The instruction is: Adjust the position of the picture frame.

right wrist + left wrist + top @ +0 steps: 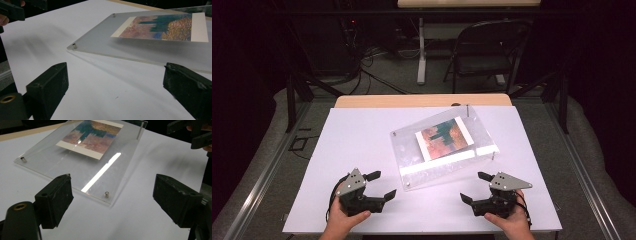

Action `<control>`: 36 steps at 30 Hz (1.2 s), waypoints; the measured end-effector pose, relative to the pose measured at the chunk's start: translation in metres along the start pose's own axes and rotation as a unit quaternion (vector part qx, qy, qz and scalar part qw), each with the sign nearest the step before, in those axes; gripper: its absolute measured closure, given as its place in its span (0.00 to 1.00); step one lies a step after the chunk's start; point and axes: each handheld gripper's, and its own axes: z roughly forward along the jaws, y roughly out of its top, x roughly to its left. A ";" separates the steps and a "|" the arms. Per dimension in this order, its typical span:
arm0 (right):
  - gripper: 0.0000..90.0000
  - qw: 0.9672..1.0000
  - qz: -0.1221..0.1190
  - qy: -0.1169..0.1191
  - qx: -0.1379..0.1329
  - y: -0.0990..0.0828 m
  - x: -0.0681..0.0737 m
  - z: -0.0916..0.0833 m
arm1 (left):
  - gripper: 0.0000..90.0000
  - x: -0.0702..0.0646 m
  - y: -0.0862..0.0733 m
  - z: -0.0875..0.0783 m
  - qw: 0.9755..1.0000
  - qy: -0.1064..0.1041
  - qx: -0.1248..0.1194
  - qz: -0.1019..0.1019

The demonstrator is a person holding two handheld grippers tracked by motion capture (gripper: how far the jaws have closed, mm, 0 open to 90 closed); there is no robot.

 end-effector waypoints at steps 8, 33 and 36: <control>0.01 1.000 0.002 -0.001 0.001 0.000 0.000 0.000 | 0.17 0.003 0.000 -0.002 1.000 0.005 0.000 -0.007; 0.00 0.998 0.015 -0.038 0.041 -0.001 -0.010 0.002 | 0.17 0.004 -0.001 0.005 0.999 0.016 0.042 -0.016; 0.00 0.998 0.016 -0.045 0.048 0.003 -0.017 -0.001 | 0.17 0.006 0.007 0.005 0.999 0.016 0.043 -0.024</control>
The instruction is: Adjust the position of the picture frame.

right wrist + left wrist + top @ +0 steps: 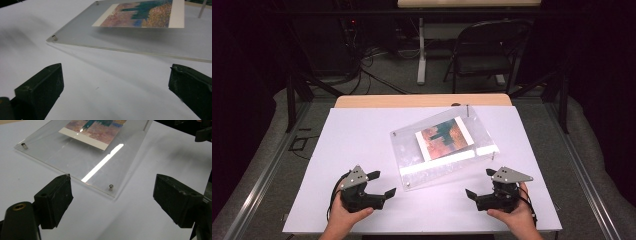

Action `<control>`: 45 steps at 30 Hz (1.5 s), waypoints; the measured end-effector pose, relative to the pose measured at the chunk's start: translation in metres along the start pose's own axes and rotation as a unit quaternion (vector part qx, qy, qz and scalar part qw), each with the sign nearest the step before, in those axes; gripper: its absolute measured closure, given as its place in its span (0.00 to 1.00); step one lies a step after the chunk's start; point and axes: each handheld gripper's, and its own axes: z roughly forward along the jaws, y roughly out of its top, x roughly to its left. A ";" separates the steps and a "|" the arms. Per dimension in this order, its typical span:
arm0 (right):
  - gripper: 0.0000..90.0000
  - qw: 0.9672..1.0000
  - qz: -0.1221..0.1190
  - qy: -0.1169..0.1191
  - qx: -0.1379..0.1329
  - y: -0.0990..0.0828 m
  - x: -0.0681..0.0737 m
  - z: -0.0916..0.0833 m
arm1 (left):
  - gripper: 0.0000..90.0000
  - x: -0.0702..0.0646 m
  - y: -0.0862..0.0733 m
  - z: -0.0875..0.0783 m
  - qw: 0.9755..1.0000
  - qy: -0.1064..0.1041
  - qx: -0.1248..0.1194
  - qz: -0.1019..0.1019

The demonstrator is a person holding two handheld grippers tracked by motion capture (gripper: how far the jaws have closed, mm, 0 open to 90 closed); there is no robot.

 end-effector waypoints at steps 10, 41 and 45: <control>0.00 0.999 0.007 -0.031 0.007 0.023 -0.033 -0.007 | 0.16 0.004 0.036 0.007 1.000 0.001 -0.002 0.001; 0.39 0.995 0.040 -0.093 0.024 -0.005 -0.102 0.013 | 0.52 -0.014 0.047 0.097 0.999 -0.053 0.012 -0.004; 0.46 0.994 0.042 -0.098 0.035 -0.008 -0.106 0.020 | 0.60 -0.016 0.045 0.101 0.998 -0.056 0.018 -0.008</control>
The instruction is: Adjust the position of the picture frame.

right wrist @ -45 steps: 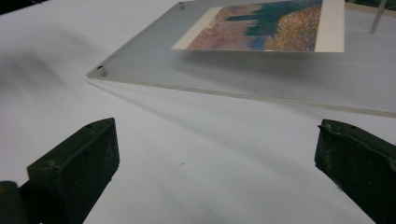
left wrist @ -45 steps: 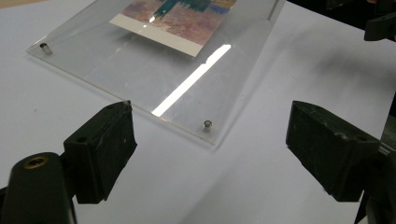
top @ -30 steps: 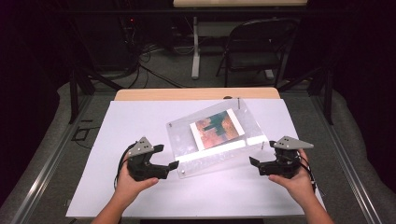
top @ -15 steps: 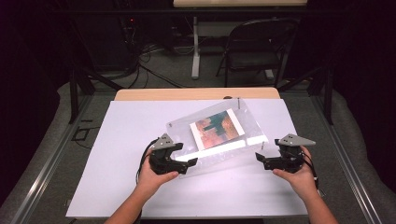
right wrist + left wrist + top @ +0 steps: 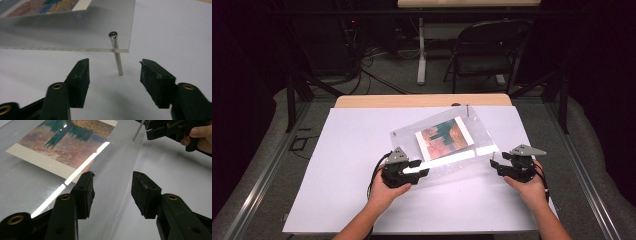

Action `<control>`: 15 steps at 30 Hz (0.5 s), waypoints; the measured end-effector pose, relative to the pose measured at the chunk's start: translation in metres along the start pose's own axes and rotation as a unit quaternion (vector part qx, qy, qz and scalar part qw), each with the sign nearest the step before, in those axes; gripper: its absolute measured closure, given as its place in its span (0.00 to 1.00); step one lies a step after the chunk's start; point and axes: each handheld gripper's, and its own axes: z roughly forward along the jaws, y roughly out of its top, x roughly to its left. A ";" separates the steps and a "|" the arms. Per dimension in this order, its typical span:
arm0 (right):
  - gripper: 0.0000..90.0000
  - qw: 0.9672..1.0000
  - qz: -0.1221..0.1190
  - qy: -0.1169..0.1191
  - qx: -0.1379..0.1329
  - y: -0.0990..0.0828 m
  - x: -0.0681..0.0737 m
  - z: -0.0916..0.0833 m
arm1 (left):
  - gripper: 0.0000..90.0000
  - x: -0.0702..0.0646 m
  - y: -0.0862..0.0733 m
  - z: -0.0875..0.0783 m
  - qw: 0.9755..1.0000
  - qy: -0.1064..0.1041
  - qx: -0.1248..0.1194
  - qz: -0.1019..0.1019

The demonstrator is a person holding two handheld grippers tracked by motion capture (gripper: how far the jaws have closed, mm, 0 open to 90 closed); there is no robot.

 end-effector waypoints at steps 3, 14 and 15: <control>0.63 1.000 -0.005 -0.005 0.005 -0.002 -0.001 0.009 | 0.72 -0.001 -0.002 0.004 1.000 -0.004 0.002 -0.002; 0.83 1.000 -0.024 -0.006 0.008 0.001 0.001 0.020 | 0.96 -0.005 -0.008 0.013 1.000 0.004 0.012 -0.004; 0.85 0.999 -0.032 -0.018 0.009 0.002 0.000 0.021 | 0.97 -0.006 -0.009 0.015 1.000 -0.001 0.012 -0.005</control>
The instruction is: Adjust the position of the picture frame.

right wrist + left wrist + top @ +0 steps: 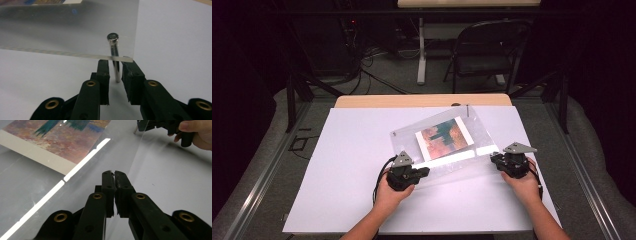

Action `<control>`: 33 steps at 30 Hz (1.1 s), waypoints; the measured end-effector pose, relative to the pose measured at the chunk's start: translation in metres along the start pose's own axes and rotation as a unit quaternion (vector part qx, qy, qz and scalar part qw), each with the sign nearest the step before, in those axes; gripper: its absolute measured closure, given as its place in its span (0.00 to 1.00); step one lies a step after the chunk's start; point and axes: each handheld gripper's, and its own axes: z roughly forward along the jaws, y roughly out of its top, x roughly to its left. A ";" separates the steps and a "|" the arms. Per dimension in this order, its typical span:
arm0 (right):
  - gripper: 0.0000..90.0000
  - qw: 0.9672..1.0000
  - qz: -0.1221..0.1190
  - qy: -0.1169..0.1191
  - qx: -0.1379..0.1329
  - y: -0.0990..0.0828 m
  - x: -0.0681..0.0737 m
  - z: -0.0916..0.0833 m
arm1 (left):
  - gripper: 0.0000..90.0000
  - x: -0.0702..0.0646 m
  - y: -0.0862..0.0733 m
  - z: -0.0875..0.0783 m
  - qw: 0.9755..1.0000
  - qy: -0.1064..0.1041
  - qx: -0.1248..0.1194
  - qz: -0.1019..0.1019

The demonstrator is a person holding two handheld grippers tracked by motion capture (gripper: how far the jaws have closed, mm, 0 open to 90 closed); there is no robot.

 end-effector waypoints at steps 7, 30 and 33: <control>0.92 1.000 -0.016 -0.009 -0.004 0.003 0.003 0.000 | 1.00 -0.004 -0.001 0.004 1.000 -0.004 0.012 0.004; 0.93 1.000 0.016 -0.001 -0.023 0.002 0.002 -0.007 | 1.00 -0.020 -0.008 0.028 0.997 -0.016 0.071 0.013; 0.93 1.000 0.013 0.000 -0.021 0.002 0.002 -0.009 | 1.00 -0.020 -0.009 0.030 0.997 -0.017 0.072 0.013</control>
